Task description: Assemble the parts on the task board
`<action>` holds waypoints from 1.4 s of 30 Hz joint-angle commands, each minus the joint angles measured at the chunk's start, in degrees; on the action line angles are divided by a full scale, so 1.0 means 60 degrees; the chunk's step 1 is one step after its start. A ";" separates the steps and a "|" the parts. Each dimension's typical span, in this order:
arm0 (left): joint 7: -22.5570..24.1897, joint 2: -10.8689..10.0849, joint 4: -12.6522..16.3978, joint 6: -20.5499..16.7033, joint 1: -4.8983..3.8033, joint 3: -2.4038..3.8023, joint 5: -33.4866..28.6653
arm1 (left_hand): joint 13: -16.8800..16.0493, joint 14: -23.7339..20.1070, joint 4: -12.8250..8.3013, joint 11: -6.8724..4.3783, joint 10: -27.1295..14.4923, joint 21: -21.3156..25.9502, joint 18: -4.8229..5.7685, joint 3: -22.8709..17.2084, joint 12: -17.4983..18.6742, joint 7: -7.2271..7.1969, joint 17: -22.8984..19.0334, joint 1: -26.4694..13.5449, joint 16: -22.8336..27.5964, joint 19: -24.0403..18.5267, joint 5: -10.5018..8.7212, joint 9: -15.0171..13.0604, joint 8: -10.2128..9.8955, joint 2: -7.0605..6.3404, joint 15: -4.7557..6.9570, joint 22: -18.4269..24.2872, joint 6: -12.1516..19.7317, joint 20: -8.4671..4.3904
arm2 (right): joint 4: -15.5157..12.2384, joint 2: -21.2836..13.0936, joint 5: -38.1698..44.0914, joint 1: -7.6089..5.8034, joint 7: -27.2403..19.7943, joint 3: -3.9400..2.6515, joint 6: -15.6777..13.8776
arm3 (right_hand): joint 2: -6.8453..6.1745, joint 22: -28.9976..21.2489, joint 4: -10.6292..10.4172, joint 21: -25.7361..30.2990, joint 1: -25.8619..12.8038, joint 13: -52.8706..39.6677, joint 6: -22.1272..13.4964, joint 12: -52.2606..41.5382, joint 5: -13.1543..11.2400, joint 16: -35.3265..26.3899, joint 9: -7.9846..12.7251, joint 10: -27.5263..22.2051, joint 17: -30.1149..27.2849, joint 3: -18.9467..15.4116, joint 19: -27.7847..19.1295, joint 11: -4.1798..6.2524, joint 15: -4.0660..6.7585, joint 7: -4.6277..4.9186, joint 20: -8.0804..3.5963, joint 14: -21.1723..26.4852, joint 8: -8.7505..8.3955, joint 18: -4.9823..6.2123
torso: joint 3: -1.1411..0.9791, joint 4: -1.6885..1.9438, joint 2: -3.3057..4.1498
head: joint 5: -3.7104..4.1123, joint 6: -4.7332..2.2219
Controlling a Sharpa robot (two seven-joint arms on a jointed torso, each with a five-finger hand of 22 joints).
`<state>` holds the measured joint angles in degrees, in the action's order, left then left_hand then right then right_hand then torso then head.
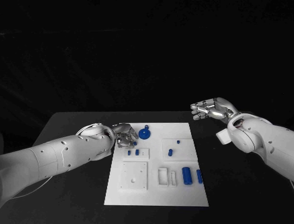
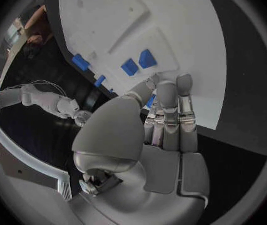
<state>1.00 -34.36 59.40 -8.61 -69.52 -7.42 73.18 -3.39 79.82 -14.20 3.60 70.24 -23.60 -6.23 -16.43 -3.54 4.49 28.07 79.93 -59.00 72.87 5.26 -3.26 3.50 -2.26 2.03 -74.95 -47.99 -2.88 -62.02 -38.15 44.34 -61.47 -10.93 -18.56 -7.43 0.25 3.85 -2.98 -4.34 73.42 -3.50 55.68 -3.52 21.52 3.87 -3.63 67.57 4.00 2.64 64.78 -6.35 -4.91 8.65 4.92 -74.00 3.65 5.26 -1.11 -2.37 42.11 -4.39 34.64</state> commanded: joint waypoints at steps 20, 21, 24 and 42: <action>0.0444 -0.0520 -0.0422 -0.1098 -0.0033 0.0148 -0.1769 | -0.0008 -0.0740 0.0031 0.0253 -0.0579 0.0449 -0.0149 -0.0232 -0.0007 0.0567 -0.0600 -0.0165 0.1297 -0.0774 0.0156 -0.0072 0.0012 -0.0051 -0.0188 0.0071 -0.1617 0.0164 | -0.0173 -0.0009 0.2740 0.0167 0.0258 0.0002 0.0063 | -0.0701 0.0595 0.1912 -0.1438 0.0715 0.0026 0.0863 0.0035 -0.0508 0.2093 -0.0010 0.0219 0.1329 0.1735 0.2876 0.0311 0.0972 -0.0165 -0.1048 -0.2101 -0.0015 0.0472 | -0.0002 0.0016 -0.0031 | 0.0125 -0.0137; 0.0508 -0.0538 -0.0453 -0.1159 -0.0056 0.0158 -0.2036 | -0.0007 -0.0948 0.0084 0.0300 -0.0626 0.0669 -0.0106 -0.0181 -0.0005 0.0634 -0.0773 -0.0215 0.1695 -0.0929 0.0091 -0.0078 0.0019 -0.0076 -0.0219 0.0192 -0.1692 0.0197 | -0.0181 0.0002 0.3054 0.0172 0.0344 0.0017 0.0129 | -0.0703 0.0725 0.1895 -0.1653 0.0534 0.0026 0.0876 0.0034 -0.0451 0.2903 -0.0008 0.0238 0.1782 0.1639 0.3081 0.0307 0.1015 -0.0166 -0.1102 -0.2092 -0.0010 0.0439 | -0.0007 0.0012 -0.0028 | 0.0119 -0.0156; 0.0693 -0.0639 -0.0427 -0.1300 -0.0156 0.0186 -0.3208 | -0.0004 -0.1137 0.0302 0.0321 -0.0664 0.1492 0.0039 0.0056 0.0000 0.0593 -0.1416 -0.0333 0.3118 -0.1218 -0.0039 -0.0078 0.0073 -0.0049 -0.0281 0.0823 -0.1791 0.0284 | -0.0242 0.0050 0.4128 0.0217 0.0648 0.0082 0.0124 | -0.0605 0.1215 0.2097 -0.2290 0.0322 0.0028 0.0934 0.0042 -0.0418 0.4686 -0.0007 0.0244 0.2988 0.1670 0.3236 0.0350 0.1054 -0.0198 -0.1198 -0.2000 -0.0019 0.0455 | -0.0016 0.0003 -0.0029 | 0.0127 -0.0197; 0.2590 -0.1434 0.1582 -0.2411 -0.0405 0.0341 -0.9708 | -0.0003 -0.0954 0.1244 0.0216 -0.0061 0.3353 0.0501 0.0689 0.0008 0.0446 -0.2703 -0.0621 0.7845 -0.1740 -0.0228 -0.0086 0.0101 0.0590 -0.0720 0.4231 -0.2207 0.0684 | -0.0944 0.0338 0.8260 0.0434 0.3610 0.0824 -0.0170 | -0.1030 0.2506 0.2173 -0.3525 0.0083 0.0022 0.0971 0.0029 -0.2069 0.7240 -0.0008 -0.0001 0.4231 0.2881 0.3198 0.0306 0.0984 -0.0245 -0.1202 -0.1537 -0.0016 0.0421 | 0.0018 0.0117 -0.0049 | 0.0224 -0.0229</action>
<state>10.14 -42.88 68.33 -20.71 -71.85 -5.43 26.53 -3.42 74.32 -6.73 4.83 69.82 -3.63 -3.89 -12.08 -3.54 7.24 12.03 76.48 -12.14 62.46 3.94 -3.73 3.95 1.17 -2.09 -49.54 -61.00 1.19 -67.44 -36.19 87.09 -58.92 5.78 -13.63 -8.40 -5.59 18.83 10.08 -25.19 73.91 -3.40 61.27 -3.52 9.28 47.14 -3.71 67.70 29.45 19.74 83.84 -4.54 1.07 7.18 -2.43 -83.42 3.66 7.95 -1.02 -1.76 41.79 -3.07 33.23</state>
